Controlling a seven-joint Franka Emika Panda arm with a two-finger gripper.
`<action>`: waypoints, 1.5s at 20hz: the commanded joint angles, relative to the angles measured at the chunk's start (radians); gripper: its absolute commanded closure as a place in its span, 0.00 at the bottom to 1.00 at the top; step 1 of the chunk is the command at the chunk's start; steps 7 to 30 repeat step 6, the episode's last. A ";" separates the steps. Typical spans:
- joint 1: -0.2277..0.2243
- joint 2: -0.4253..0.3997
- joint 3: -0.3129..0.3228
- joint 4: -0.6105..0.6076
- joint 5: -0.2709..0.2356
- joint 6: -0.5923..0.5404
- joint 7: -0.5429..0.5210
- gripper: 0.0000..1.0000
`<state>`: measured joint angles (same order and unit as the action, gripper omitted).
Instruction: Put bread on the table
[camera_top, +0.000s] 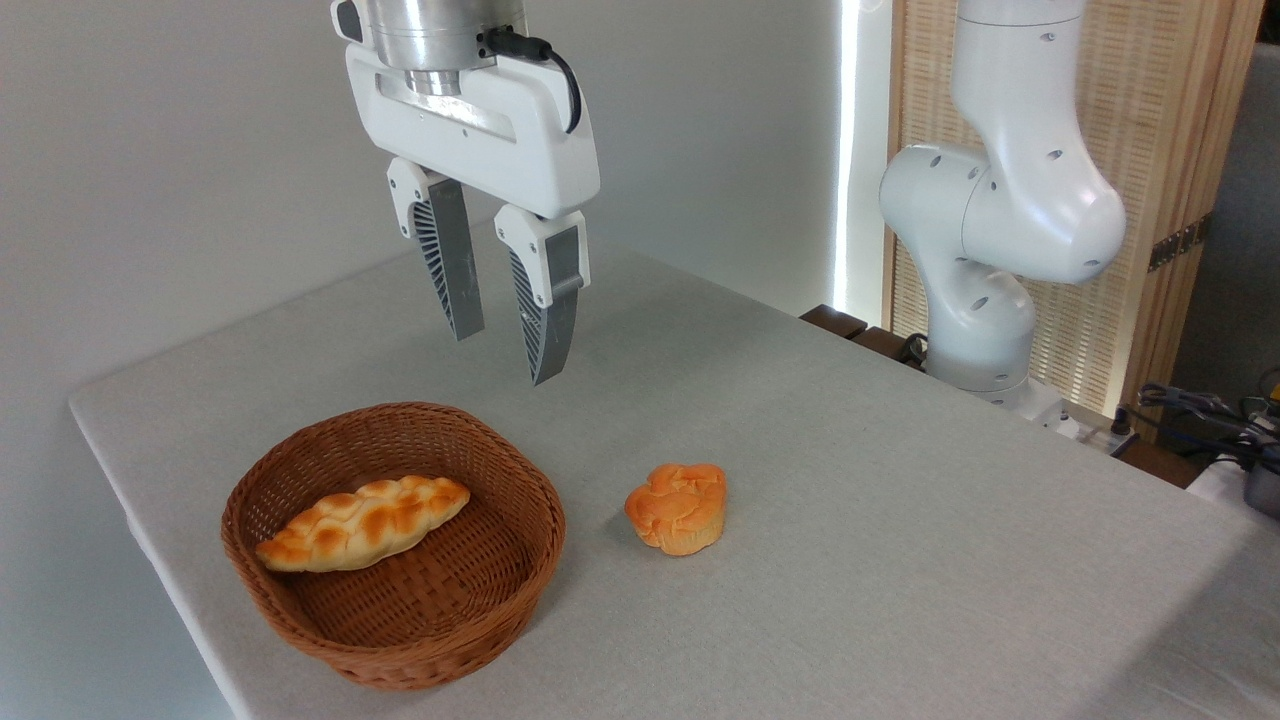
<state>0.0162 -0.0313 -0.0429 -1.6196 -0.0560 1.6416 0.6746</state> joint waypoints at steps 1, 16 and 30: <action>0.001 0.011 0.006 0.029 -0.004 -0.031 0.036 0.00; 0.001 0.011 0.008 0.030 -0.005 -0.040 0.036 0.00; 0.001 0.011 0.008 0.030 -0.005 -0.040 0.036 0.00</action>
